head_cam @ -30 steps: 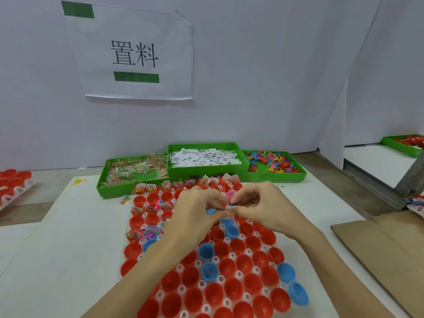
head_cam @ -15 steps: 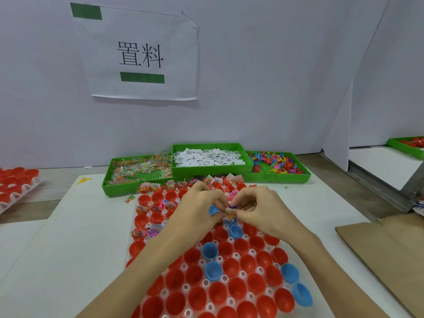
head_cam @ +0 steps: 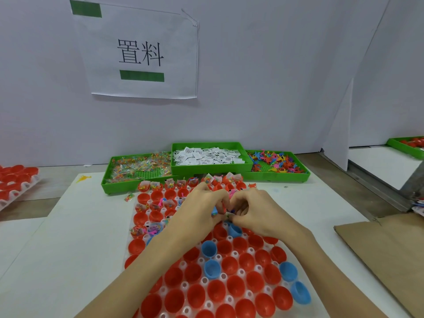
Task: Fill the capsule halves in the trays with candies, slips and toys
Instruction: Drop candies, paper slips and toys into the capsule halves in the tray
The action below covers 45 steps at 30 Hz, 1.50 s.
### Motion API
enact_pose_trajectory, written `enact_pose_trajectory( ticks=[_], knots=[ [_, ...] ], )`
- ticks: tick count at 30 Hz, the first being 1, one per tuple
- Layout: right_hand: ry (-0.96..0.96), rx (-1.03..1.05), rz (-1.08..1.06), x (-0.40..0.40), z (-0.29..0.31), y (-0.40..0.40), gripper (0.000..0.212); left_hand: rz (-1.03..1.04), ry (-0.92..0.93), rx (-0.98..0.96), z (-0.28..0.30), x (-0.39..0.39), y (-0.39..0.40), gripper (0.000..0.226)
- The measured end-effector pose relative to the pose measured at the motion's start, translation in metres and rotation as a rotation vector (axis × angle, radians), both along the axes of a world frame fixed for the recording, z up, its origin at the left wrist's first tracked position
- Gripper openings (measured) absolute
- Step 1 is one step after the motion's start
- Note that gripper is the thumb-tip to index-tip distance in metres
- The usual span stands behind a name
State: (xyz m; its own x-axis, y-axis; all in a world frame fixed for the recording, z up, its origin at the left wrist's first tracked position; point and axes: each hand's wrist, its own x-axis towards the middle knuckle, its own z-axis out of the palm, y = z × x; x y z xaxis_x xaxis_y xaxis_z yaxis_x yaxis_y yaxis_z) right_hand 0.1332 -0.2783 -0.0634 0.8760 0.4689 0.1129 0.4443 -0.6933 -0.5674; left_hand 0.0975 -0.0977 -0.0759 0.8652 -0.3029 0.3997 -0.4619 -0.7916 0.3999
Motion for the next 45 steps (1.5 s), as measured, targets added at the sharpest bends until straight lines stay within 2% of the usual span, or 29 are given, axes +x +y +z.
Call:
enact_pose_trajectory(
  ticks=[5,14,17,21,26,29,33,42,45],
  knots=[
    [0.037,-0.053,-0.033,0.004,0.002,0.005,0.01,-0.007,0.048,0.06,0.005,0.002,0.005,0.006],
    [0.075,-0.022,0.006,0.006,0.008,-0.004,0.004,0.032,0.053,0.019,0.006,0.002,0.009,0.011],
    [0.043,0.006,-0.024,0.004,0.005,-0.001,0.009,0.03,0.068,0.0,0.008,0.003,0.009,0.009],
    [0.033,-0.035,-0.061,0.003,0.001,0.006,0.014,0.056,0.04,0.077,0.006,0.005,0.009,0.005],
    [0.073,-0.037,-0.074,0.006,0.002,0.006,0.016,-0.031,-0.013,0.187,0.006,0.005,0.007,0.007],
    [0.103,0.003,-0.031,0.007,0.003,-0.002,0.015,-0.03,-0.049,0.185,0.006,0.006,0.009,0.007],
    [0.043,0.025,-0.028,0.008,0.003,-0.004,0.005,-0.001,-0.026,0.163,0.011,0.006,0.013,0.007],
    [0.103,-0.052,-0.052,0.011,-0.002,0.009,0.021,-0.029,0.012,0.19,0.016,0.005,0.018,0.012],
    [0.097,-0.043,-0.039,0.011,0.0,0.007,0.019,-0.04,0.002,0.17,0.018,0.005,0.021,0.013]
  ],
)
